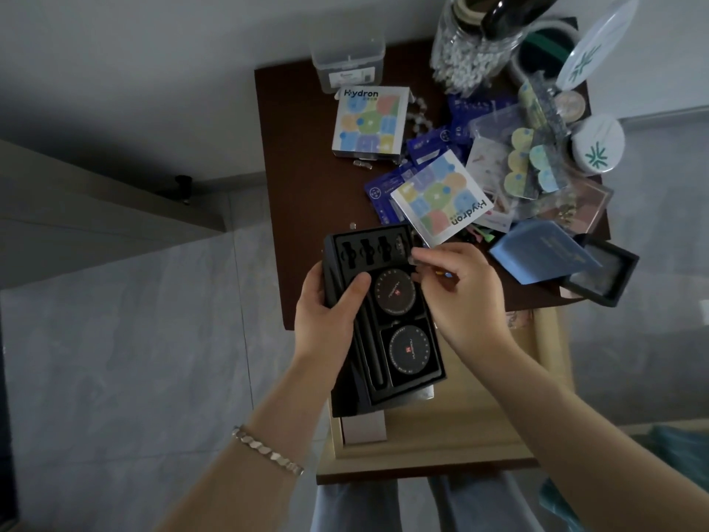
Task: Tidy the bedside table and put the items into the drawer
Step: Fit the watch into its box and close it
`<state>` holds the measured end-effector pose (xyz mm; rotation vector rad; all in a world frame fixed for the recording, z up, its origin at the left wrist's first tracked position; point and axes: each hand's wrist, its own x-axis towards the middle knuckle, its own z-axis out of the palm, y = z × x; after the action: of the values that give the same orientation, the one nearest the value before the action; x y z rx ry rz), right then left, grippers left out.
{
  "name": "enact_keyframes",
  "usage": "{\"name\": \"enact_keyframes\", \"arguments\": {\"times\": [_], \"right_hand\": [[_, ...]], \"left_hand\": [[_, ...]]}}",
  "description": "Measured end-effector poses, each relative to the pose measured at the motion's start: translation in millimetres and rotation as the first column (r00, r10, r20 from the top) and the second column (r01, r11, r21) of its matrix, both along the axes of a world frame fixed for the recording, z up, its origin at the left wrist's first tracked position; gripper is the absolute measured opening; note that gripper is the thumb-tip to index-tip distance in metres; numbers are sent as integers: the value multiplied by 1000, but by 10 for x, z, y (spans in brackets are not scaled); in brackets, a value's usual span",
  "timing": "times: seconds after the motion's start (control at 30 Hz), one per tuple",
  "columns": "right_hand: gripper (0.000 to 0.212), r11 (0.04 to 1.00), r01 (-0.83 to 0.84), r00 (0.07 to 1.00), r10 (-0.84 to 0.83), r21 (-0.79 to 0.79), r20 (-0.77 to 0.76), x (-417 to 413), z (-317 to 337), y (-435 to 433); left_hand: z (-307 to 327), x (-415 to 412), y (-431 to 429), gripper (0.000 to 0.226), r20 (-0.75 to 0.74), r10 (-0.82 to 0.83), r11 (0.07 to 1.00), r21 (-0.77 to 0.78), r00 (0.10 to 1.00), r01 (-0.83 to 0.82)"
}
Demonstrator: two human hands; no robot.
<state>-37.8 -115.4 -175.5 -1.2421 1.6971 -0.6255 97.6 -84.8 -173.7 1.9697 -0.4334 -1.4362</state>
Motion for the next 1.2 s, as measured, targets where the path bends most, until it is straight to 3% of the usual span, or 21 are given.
{"name": "enact_keyframes", "arguments": {"times": [0.2, 0.47, 0.57, 0.7, 0.77, 0.83, 0.9, 1.0, 1.13, 1.2], "right_hand": [[17, 952, -91, 989, 51, -292, -141, 95, -37, 30], [16, 949, -31, 979, -34, -315, -200, 223, -100, -6], [24, 918, -136, 952, 17, -372, -306, 247, -130, 16], [38, 871, -420, 845, 272, -256, -461, 295, -143, 7], [36, 890, -426, 863, 346, -164, -368, 350, -109, -108], [34, 928, -351, 907, 302, -129, -295, 394, -100, -294], [37, 940, -327, 898, 280, -91, -339, 461, -162, -523], [44, 902, -432, 782, 381, 12, -494, 596, -342, -864], [38, 773, -610, 478, 534, 174, -697, 759, -559, -1219], [33, 736, -641, 403, 563, 217, -722, 826, -587, -1287]], "left_hand": [[38, -31, -15, 45, 7, -24, 999, -31, 1000, 24], [57, -14, -12, 41, 0, -40, 996, -84, 999, 39], [59, 5, -26, 41, 3, -21, 996, -92, 1000, 21], [39, 98, -53, 39, -14, 65, 995, -74, 998, -66], [18, 194, -66, 38, -13, 105, 993, -54, 994, -106], [-1, 290, -76, 35, -14, 137, 990, -32, 990, -138], [-23, 407, -89, 29, -4, 144, 989, -26, 990, -144], [-34, 553, -98, 28, 31, 110, 993, -53, 993, -108], [-39, 712, -103, 29, 79, 85, 994, -83, 993, -78], [-40, 788, -99, 25, 82, 91, 993, -85, 992, -84]]}}
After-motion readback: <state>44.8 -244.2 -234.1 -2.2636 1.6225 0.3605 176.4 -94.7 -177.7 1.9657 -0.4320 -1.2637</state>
